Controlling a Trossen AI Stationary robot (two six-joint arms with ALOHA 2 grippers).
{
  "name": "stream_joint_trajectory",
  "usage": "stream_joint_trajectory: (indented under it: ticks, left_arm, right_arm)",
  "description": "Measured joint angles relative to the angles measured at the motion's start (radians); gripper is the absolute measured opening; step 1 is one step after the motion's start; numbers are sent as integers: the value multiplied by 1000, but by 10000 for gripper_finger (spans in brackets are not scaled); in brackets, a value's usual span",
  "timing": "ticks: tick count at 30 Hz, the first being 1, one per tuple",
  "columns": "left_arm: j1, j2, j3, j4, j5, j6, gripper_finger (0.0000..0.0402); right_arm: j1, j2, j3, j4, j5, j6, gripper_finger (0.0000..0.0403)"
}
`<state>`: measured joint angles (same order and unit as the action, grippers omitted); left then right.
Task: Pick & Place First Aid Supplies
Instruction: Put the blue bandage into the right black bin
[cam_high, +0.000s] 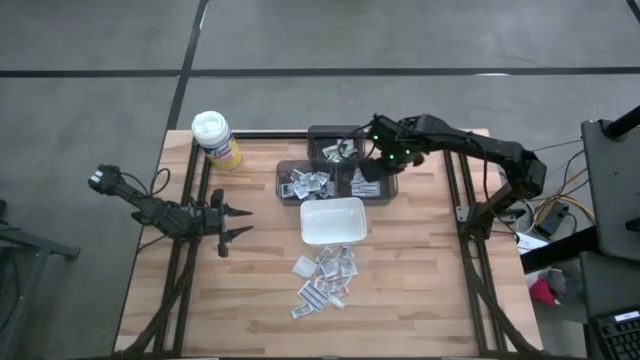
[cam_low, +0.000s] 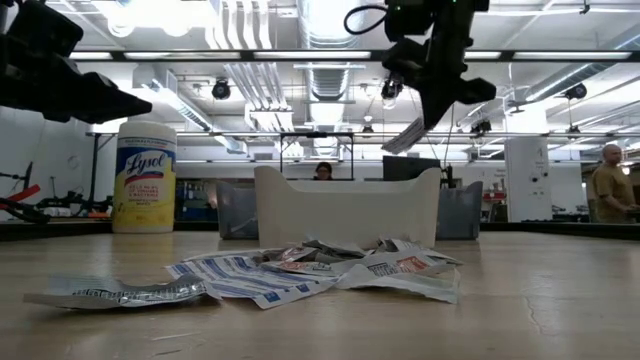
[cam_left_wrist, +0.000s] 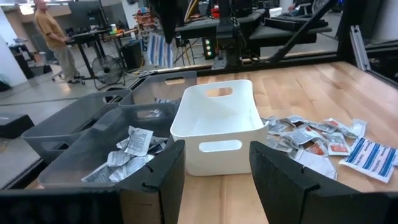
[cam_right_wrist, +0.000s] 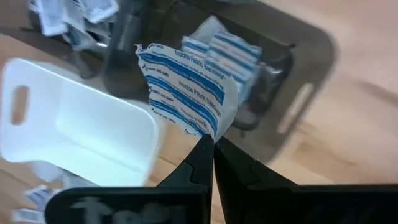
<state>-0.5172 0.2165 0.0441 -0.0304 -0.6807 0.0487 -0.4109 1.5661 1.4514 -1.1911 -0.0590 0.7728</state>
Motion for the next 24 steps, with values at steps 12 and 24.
stream_joint_trajectory:
  ticks: [12, 24]
  left_arm:
    - [0, 0, 0, 0, 1, 8, 177]
    - [0, 0, 0, 0, 1, 9, 177]
  right_arm:
    - [-8, 0, -157, 210, -52, 143, 8]
    - [-46, 0, -301, 355, -55, 191, 8]
